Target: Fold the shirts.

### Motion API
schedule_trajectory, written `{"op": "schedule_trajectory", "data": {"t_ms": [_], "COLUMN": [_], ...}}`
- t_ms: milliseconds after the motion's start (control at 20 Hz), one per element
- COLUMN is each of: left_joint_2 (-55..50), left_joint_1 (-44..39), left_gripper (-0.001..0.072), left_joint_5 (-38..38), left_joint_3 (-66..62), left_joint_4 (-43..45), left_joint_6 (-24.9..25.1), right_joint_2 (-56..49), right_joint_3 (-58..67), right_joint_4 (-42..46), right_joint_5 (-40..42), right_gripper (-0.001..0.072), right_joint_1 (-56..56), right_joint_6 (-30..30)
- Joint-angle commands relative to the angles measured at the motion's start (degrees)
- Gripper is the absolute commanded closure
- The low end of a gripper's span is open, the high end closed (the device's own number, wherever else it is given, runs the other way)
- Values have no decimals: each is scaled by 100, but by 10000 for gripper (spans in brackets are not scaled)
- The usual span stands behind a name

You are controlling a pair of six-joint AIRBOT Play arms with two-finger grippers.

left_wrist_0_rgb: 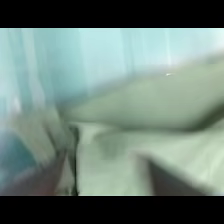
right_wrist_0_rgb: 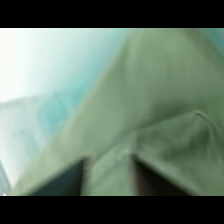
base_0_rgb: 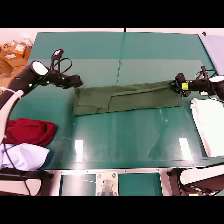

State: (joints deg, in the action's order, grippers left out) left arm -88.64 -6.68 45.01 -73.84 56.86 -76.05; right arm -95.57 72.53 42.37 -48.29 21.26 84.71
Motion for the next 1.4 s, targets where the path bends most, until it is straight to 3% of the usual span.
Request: {"op": "schedule_trajectory", "data": {"t_ms": [0,200,400,600,950,1000,1050,1100,1150,1200,1250,1350], "left_joint_2": [-339,-98,-72,-72,-72,-72,-72,-72,-72,-72,-72,-94], "left_joint_1": [57,431,452,455,455,455,452,452,455,439,409,223], "left_gripper": [-7,-7,-7,-7,-6,-6,-5,50,318,530,656,680], "left_joint_5": [-774,501,977,1169,1279,1322,1353,1375,1412,1414,1366,1187], "left_joint_3": [-315,-741,-807,-807,-807,-807,-807,-807,-807,-807,-807,-807], "left_joint_4": [-129,-111,-243,-328,-356,-380,-422,-505,-601,-680,-680,-695], "left_joint_6": [61,50,50,50,46,46,48,48,105,205,199,129], "right_joint_2": [-706,-706,-1106,-1753,-2476,-2474,-2474,-2472,-2448,-2391,-2293,-1993], "right_joint_3": [1113,1821,1818,1823,2326,2411,2522,2634,2739,2817,2872,2885], "right_joint_4": [-120,402,654,181,-26,-26,-20,-24,-24,-22,-13,-13], "right_joint_5": [-315,-2013,-2474,-2874,-3364,-3368,-3399,-3471,-3519,-3576,-3668,-3891], "right_gripper": [266,297,294,286,295,412,651,698,698,699,699,699], "right_joint_1": [216,1093,1558,1513,1141,1117,1097,1097,1097,1093,1080,1027], "right_joint_6": [-470,-1165,-1392,-1917,-1941,-1941,-1939,-1930,-1912,-1895,-1897,-1893]}}
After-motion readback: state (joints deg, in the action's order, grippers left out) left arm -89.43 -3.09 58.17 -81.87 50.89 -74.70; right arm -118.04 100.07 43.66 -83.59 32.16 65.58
